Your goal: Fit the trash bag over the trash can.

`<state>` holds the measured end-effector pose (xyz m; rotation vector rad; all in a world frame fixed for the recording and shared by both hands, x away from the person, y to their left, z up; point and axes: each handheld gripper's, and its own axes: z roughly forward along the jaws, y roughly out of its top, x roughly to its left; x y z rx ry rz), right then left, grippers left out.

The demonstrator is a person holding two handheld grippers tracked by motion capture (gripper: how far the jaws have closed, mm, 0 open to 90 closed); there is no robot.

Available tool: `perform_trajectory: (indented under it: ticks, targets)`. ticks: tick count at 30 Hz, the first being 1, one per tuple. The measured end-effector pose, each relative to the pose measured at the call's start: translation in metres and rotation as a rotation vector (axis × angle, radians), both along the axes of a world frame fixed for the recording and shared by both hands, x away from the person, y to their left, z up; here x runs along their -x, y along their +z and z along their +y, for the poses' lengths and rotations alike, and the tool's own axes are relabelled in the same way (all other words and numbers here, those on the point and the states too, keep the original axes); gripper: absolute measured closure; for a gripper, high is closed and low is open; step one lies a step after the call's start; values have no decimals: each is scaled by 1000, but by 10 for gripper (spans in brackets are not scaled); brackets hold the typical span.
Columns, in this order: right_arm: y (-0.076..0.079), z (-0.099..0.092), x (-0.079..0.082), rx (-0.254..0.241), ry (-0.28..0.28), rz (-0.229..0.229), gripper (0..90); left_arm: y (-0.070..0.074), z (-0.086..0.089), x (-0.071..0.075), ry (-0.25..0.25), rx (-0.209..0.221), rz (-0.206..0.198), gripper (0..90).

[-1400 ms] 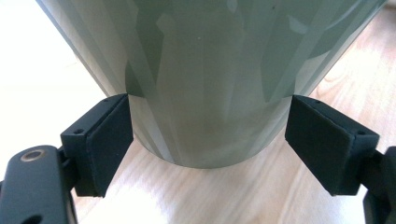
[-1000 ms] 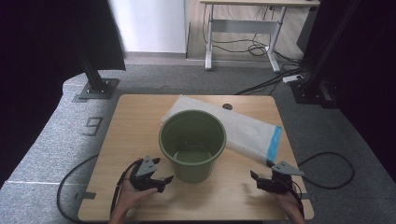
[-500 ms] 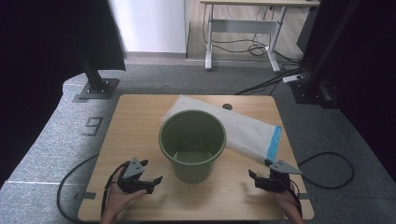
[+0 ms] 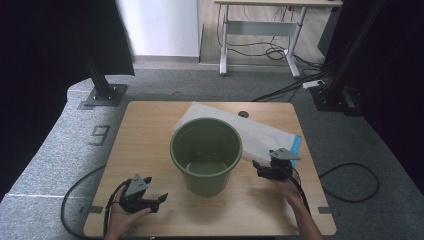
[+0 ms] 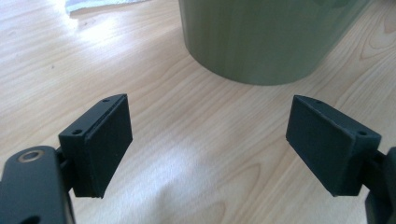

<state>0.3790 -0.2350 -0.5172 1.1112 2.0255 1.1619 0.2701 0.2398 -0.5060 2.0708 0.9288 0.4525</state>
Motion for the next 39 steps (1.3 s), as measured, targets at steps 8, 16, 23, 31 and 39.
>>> perform_trajectory:
  ticks: [8, 16, 23, 31, 39]
  targets:
    - [-15, -4, -25, -4, -25, 14, 206, -4, 0, 6, 14, -7, 14, 146]
    - [12, -25, -11, 26, -60, 44, 177, -3, 1, 0, 0, 4, 14, 146]
    - [23, -18, -25, 37, -12, 78, 176, -1, 1, -10, -17, 20, 8, 147]
    - [1, 23, -57, -8, 34, 158, 195, -1, 0, -17, -28, 28, 11, 149]
    - [-18, 47, -66, 22, 74, 192, 321, 2, 5, -14, -18, 47, 2, 152]
